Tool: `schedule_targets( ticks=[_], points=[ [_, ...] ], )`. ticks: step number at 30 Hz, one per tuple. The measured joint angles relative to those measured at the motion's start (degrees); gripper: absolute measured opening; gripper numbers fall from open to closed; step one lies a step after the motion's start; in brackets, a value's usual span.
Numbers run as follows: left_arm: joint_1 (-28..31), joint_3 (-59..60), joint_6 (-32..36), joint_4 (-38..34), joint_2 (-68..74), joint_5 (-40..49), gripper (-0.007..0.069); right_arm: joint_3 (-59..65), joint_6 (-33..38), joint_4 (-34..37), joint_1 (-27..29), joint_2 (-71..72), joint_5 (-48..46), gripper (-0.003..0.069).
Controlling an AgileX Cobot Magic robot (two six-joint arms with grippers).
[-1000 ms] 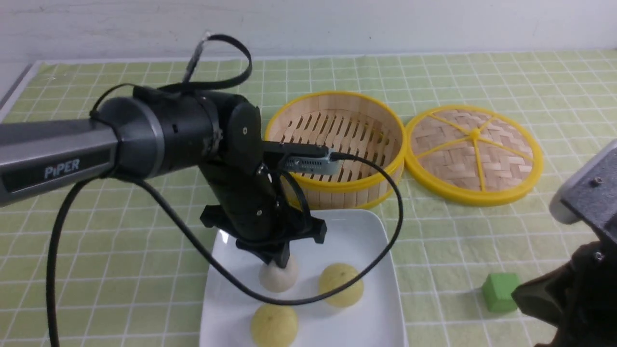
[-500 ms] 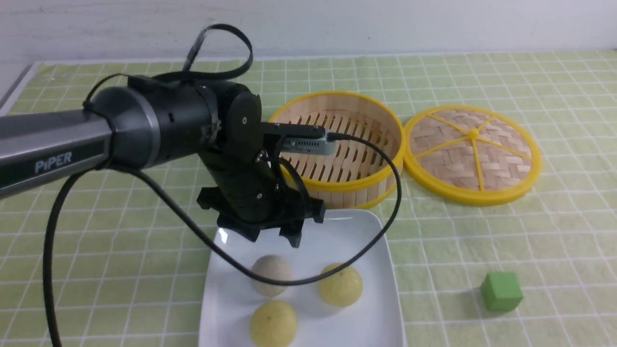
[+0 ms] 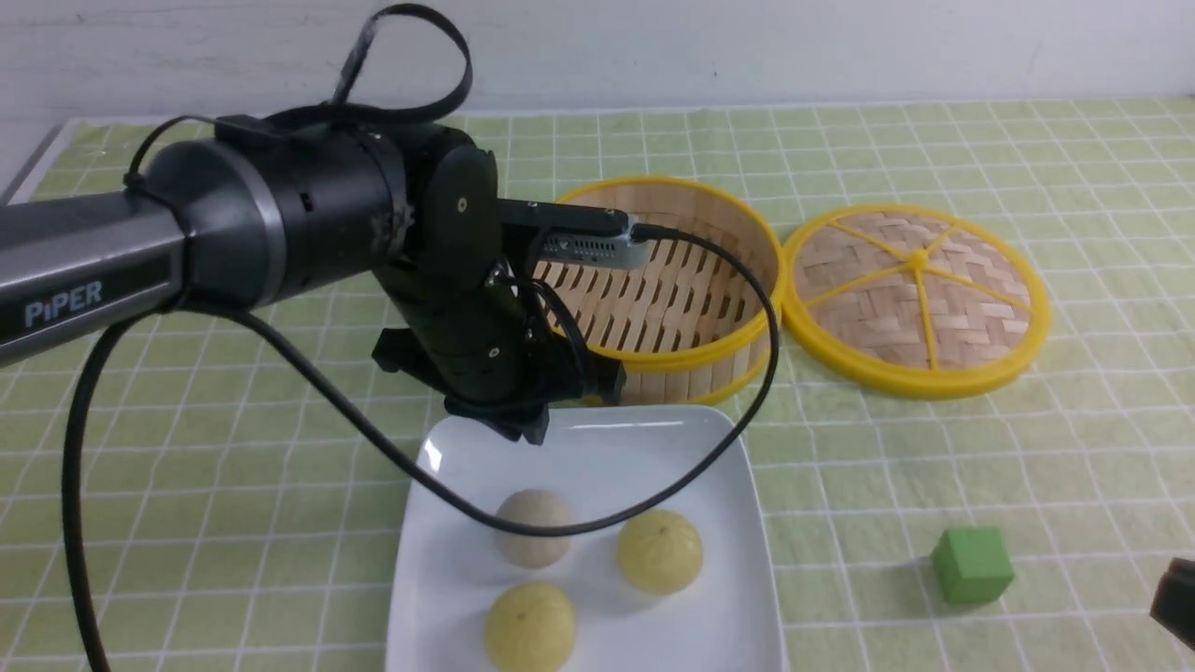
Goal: Put the steamed buns into the plate on the green tablecloth.
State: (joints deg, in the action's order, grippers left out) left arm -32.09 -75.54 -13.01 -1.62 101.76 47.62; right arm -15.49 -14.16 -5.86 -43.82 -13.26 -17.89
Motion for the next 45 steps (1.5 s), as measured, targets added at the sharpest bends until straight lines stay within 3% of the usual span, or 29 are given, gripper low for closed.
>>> schedule_targets(
  ticks=[4,36,41,45],
  points=[
    [0.00,0.00,0.00,0.12,0.00,0.00,0.0002,0.27,-0.15,-0.18,0.00,0.00,0.17,0.0029],
    [0.00,0.00,-3.54,0.36,0.00,-0.38,0.0019,0.53,-0.32,0.04,0.07,0.89,0.53,0.0069],
    [0.00,0.00,-4.49,0.35,0.00,-0.32,0.0019,3.03,-0.32,2.87,5.40,3.69,1.00,0.0071],
    [0.00,0.00,-4.54,0.40,-0.24,0.06,0.0019,9.46,-0.34,3.85,17.78,9.03,0.77,0.0076]
  ],
)
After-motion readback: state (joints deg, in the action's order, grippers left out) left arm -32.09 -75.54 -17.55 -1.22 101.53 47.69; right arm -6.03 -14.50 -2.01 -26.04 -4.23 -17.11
